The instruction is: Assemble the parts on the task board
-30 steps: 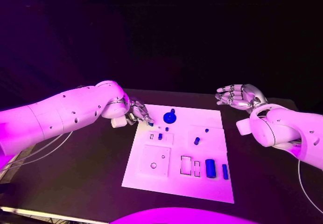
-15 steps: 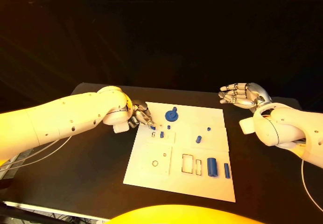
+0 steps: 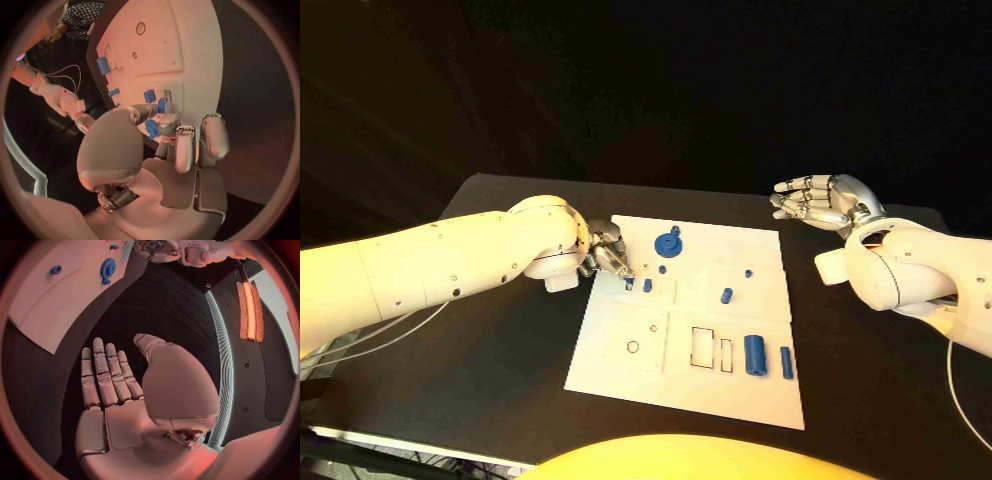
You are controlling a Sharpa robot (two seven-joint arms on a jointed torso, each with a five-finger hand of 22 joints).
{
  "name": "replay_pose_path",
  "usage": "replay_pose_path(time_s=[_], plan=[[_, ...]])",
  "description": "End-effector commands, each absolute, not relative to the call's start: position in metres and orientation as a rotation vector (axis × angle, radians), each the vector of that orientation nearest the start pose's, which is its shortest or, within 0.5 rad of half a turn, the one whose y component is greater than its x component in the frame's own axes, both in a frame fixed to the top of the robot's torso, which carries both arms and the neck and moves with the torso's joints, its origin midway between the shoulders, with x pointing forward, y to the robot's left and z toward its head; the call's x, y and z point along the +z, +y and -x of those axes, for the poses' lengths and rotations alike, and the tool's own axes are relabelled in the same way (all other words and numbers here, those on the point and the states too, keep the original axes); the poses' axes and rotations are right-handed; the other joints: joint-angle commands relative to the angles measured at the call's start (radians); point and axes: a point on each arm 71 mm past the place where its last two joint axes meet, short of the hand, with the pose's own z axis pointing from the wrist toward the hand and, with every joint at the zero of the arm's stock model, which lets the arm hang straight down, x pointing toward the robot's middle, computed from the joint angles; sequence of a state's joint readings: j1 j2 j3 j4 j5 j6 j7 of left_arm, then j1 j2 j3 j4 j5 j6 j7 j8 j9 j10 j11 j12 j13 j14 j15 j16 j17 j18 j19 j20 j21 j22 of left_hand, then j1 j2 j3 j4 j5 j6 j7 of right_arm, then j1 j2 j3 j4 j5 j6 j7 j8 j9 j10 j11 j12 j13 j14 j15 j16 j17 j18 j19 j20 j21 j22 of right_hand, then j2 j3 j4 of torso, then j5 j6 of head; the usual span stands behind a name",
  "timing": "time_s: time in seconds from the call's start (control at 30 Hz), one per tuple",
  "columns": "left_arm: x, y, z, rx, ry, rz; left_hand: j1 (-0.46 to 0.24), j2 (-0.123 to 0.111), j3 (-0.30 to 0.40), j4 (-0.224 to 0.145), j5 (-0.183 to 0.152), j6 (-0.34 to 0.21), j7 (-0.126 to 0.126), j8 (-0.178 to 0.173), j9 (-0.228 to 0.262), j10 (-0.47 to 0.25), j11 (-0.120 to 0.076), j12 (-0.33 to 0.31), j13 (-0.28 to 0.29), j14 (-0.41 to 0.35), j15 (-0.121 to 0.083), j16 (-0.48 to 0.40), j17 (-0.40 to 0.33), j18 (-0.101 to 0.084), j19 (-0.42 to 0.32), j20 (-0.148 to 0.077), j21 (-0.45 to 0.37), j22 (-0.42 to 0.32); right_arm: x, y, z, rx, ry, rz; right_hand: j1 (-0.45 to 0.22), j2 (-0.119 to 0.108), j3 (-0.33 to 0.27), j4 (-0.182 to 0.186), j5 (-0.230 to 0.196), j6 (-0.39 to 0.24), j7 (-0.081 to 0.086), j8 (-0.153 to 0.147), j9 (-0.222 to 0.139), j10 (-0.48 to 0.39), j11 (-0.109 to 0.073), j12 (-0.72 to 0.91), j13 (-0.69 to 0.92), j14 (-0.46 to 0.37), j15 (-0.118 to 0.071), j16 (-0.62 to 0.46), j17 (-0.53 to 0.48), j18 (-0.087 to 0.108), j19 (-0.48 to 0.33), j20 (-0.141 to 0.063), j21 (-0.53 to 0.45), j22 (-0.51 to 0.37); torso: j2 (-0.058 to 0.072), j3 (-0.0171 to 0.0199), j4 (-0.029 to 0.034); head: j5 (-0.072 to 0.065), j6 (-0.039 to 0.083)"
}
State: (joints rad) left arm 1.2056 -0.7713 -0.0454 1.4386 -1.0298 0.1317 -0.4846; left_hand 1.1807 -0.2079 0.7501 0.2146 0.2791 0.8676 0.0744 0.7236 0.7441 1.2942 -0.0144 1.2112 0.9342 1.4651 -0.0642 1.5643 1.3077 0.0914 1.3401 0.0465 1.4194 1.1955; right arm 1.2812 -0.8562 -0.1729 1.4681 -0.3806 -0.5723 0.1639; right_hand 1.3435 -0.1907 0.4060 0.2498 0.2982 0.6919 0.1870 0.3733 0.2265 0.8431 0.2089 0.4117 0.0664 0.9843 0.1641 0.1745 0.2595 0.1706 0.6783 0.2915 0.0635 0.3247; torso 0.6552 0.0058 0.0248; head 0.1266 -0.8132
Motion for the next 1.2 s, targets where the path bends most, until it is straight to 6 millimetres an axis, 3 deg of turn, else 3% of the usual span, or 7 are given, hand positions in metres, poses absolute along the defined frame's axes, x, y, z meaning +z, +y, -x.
replay_pose_path(time_s=[0.03,1.2], plan=[[-0.2308,0.2012,-0.4877,-0.449,2.312,0.18,-0.006,0.001,0.166,-0.161,0.005,0.021,-0.017,0.004,0.0,0.008,-0.003,0.006,0.001,0.106,-0.005,0.007,0.263,-0.01,0.004,-0.002,0.0,0.0,-0.1921,-0.2452,-0.4995,1.018,1.529,-0.843,-0.007,0.003,-0.006,0.001,0.0,0.005,0.087,-0.001,-0.002,0.002,0.001,0.001,-0.001,0.007,0.003,-0.005,-0.002,0.01,-0.007,-0.003,-0.001,-0.003,0.0,0.0,-0.0012,0.0,-0.002],[-0.2355,0.1996,-0.4838,-0.413,2.346,0.117,-0.008,-0.005,0.173,-0.17,0.004,0.024,-0.018,0.005,-0.001,0.013,-0.004,0.01,0.008,0.106,-0.006,0.007,0.263,-0.011,0.005,-0.003,0.0,0.001,-0.1923,-0.2452,-0.4996,1.019,1.53,-0.843,-0.007,0.003,-0.006,0.001,0.0,0.005,0.087,-0.001,-0.002,0.002,0.001,0.001,-0.001,0.007,0.003,-0.005,-0.002,0.01,-0.007,-0.003,-0.001,-0.003,0.0,-0.0004,-0.0008,0.0,-0.003]])
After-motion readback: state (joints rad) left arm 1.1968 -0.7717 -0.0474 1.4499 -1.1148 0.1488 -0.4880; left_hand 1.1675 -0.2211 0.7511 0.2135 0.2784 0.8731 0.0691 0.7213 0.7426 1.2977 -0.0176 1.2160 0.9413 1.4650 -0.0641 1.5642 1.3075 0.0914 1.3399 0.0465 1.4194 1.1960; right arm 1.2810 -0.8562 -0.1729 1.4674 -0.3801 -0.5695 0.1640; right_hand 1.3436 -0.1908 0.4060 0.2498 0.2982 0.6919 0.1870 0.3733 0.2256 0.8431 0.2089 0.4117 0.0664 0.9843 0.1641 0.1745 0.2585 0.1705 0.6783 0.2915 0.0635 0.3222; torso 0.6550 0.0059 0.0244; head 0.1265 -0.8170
